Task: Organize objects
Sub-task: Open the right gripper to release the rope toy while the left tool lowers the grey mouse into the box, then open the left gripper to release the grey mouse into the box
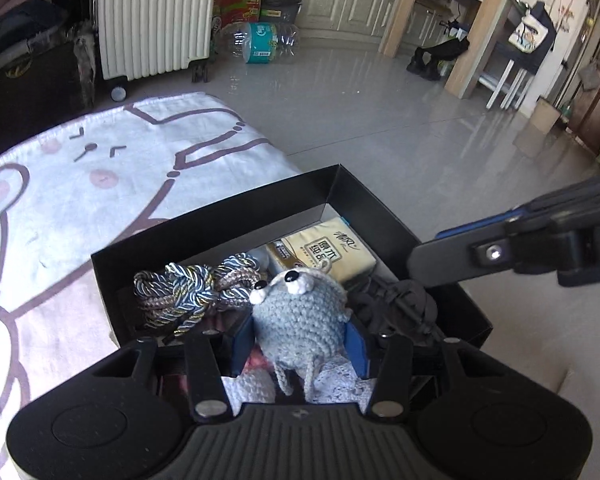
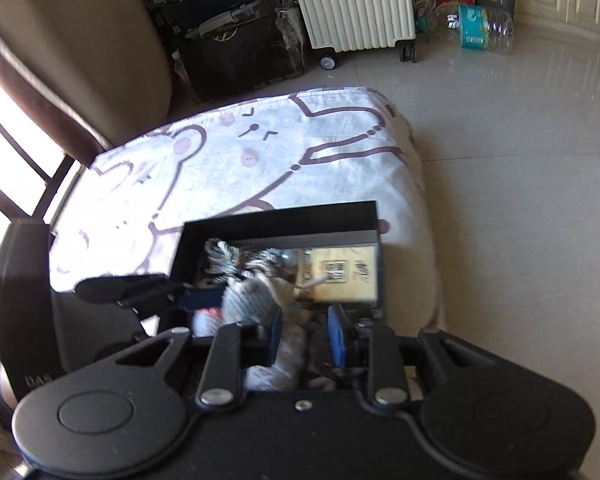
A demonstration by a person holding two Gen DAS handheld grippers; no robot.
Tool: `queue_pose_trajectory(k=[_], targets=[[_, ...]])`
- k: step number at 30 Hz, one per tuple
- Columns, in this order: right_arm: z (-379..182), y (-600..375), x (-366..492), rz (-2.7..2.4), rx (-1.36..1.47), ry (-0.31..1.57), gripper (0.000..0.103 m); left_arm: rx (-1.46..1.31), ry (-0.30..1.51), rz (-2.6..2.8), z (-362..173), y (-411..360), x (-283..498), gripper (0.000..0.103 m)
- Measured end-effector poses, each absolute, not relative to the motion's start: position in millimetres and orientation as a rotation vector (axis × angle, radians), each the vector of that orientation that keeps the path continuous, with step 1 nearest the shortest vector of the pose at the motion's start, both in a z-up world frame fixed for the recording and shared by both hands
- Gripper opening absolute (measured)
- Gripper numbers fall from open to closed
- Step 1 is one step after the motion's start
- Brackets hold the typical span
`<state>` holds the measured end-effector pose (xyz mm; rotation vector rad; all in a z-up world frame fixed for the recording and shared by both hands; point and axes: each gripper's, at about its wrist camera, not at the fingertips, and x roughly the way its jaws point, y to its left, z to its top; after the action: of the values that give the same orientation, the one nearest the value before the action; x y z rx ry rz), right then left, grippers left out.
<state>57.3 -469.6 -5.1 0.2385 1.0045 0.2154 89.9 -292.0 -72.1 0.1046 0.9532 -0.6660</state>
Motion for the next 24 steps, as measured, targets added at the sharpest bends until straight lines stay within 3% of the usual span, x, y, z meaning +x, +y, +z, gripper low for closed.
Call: queue_pose_trajectory(k=[5, 18, 24], targets=[[-16.2, -452.1, 71.6, 0.256, 0.306, 1.03, 0.025, 0.016, 0.969, -0.707, -72.2, -285.4, 90.3, 0.063], [-49.2, -420.4, 97.1, 0.2, 0.264, 1.117, 0.026, 0.091, 0.957, -0.673, -64.3, -262.1, 84.3, 0.063], [-75.0, -409.3, 103.3, 0.176, 0.283, 1.201, 0.023, 0.156, 0.944, -0.682, -64.0, -261.2, 76.7, 0.072]])
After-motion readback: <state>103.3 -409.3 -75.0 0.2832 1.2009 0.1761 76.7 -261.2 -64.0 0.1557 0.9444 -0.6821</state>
